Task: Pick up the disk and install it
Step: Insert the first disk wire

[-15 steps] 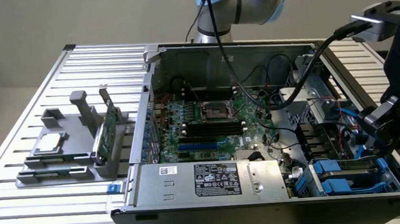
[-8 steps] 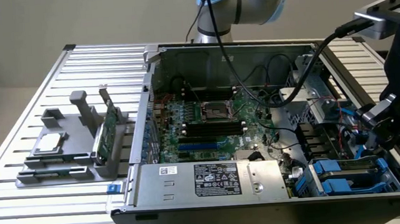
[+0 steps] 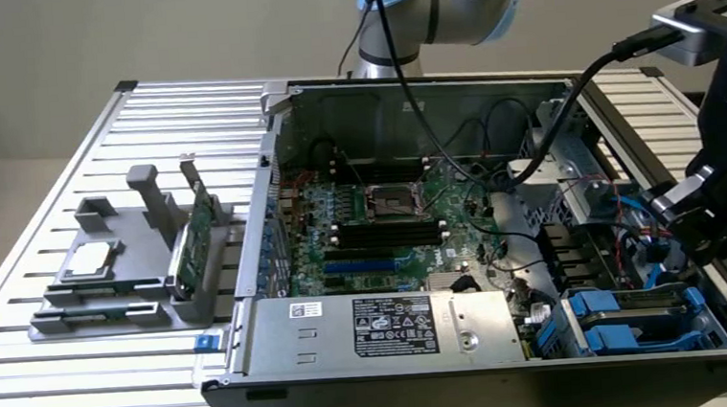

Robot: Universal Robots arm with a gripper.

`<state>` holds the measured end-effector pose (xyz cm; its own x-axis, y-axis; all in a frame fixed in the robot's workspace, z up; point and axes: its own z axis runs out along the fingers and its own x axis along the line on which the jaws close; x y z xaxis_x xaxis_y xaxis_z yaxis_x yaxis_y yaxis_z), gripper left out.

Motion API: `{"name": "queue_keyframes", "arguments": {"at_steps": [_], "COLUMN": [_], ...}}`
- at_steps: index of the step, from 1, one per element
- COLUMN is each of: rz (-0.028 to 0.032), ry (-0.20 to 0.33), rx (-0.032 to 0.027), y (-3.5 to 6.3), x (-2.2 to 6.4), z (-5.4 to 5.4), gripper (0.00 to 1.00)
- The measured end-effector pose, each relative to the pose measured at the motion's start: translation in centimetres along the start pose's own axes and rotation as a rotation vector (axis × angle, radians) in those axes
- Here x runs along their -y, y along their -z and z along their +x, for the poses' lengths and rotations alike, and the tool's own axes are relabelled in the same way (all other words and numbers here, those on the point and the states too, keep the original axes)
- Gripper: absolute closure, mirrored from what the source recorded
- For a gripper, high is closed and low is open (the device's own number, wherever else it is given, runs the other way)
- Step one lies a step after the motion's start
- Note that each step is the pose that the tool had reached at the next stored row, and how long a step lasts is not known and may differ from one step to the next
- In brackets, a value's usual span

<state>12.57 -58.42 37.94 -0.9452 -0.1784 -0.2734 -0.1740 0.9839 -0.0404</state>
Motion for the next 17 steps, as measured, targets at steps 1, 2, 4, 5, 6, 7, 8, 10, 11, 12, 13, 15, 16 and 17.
{"name": "queue_keyframes", "arguments": {"at_steps": [1, 2, 4, 5, 6, 7, 8, 10, 11, 12, 13, 15, 16, 17], "rz": [0.0005, 0.0021, 0.0071, 0.0097, 0.0115, 0.0128, 0.0130, 0.0081, 0.0046, 0.0009, -0.0021, -0.0081, -0.0112, -0.0155], "ry": [-0.013, -0.026, -0.055, -0.071, -0.085, -0.100, -0.115, -0.142, -0.156, -0.170, -0.183, -0.210, -0.223, -0.237], "rx": [0.0002, 0.0000, -0.0006, -0.0009, -0.0011, -0.0012, -0.0011, -0.0005, 0.0000, 0.0004, 0.0009, 0.0016, 0.0020, 0.0025], "y": [-0.01, -0.03, -0.10, -0.14, -0.18, -0.23, -0.28, -0.39, -0.45, -0.51, -0.57, -0.68, -0.74, -0.79], "x": [0.00, 0.01, 0.01, 0.01, 0.00, 0.00, -0.01, -0.01, -0.01, -0.02, -0.02, -0.02, -0.02, -0.02], "z": [0.00, 0.01, 0.03, 0.04, 0.06, 0.07, 0.08, 0.12, 0.13, 0.16, 0.17, 0.20, 0.21, 0.23], "gripper": [0.75, 0.75, 0.75, 0.75, 0.75, 0.75, 0.75, 0.75, 0.75, 0.75, 0.75, 0.75, 0.75, 0.75]}}
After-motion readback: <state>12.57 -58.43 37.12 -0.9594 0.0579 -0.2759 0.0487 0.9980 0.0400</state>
